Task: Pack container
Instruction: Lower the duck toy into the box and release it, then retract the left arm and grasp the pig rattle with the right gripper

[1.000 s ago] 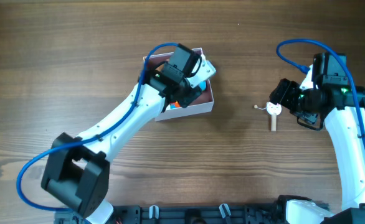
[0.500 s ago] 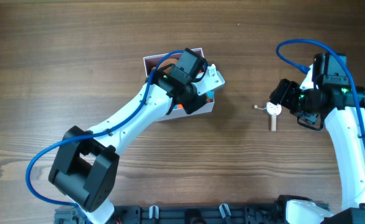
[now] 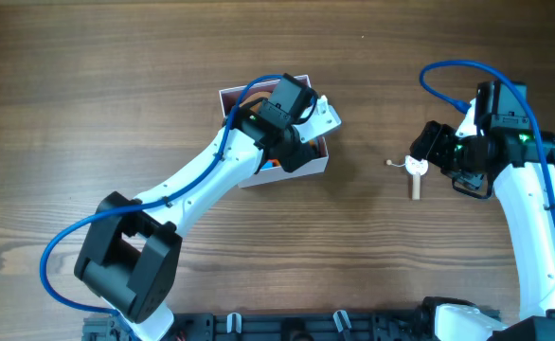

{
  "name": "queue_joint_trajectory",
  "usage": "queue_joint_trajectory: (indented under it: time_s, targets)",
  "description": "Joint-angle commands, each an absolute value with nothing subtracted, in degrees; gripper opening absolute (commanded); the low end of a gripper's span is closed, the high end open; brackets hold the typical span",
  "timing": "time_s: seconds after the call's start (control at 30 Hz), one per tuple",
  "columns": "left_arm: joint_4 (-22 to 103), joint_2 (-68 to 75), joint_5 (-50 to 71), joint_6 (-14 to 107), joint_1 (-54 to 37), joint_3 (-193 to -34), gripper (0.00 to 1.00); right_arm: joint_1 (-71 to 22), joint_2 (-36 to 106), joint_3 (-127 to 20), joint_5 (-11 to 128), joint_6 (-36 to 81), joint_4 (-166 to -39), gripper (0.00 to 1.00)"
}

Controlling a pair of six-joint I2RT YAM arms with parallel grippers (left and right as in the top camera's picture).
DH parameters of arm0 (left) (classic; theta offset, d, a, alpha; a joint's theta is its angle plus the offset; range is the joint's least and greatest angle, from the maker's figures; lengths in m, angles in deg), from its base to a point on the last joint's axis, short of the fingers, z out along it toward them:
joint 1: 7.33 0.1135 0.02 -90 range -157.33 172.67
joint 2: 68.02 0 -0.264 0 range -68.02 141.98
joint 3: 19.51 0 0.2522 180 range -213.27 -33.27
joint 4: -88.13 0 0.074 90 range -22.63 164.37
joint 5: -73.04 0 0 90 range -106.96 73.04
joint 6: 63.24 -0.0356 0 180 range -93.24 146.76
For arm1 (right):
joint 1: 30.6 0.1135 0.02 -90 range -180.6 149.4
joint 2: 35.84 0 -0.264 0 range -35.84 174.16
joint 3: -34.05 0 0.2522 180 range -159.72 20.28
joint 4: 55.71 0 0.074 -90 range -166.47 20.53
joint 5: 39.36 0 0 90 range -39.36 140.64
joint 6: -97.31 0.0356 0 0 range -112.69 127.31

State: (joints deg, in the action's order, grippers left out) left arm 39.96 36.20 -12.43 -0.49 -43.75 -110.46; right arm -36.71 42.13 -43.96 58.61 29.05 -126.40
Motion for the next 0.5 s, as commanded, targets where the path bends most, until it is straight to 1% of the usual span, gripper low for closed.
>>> queue_joint_trajectory:
  time_s: [0.0,0.1,0.17,0.23,0.3,0.33,0.4,0.43,0.47]
  targets:
    - [40.3,32.4,-16.0,8.3,-43.1,-114.9,0.64,-37.0,41.5,-44.0,59.5,25.6,-125.6,0.85]
    - [40.3,27.0,-16.8,14.2,-41.3,-116.5,0.64,-37.0,41.5,-44.0,59.5,21.9,-125.5,0.88]
    - [39.3,22.6,-22.0,22.6,-38.4,-116.5,0.65,-37.0,41.5,-44.0,59.4,21.2,-125.7,0.9]
    - [35.5,19.7,-25.8,31.1,-33.8,-116.5,0.7,-37.0,41.6,-44.0,57.7,22.4,-126.0,0.9]
    - [29.5,18.4,-25.8,38.9,-26.4,-116.5,0.71,-37.0,41.7,-44.0,54.0,25.8,-126.8,0.92]
    - [26.8,18.5,-25.7,41.6,-22.7,-116.5,0.75,-37.0,42.1,-44.0,53.3,27.0,-127.0,0.91]
    - [24.1,19.0,-25.4,42.7,-18.2,-116.5,0.8,-37.0,43.4,-44.0,53.2,27.0,-127.1,0.91]
    - [23.1,19.1,-25.4,42.7,-16.3,-116.5,0.86,-37.0,44.1,-44.0,53.2,27.0,-127.1,0.92]
    - [22.1,19.2,-25.4,42.7,-13.9,-116.5,1.0,-37.0,45.5,-43.9,53.1,26.8,-127.2,0.92]
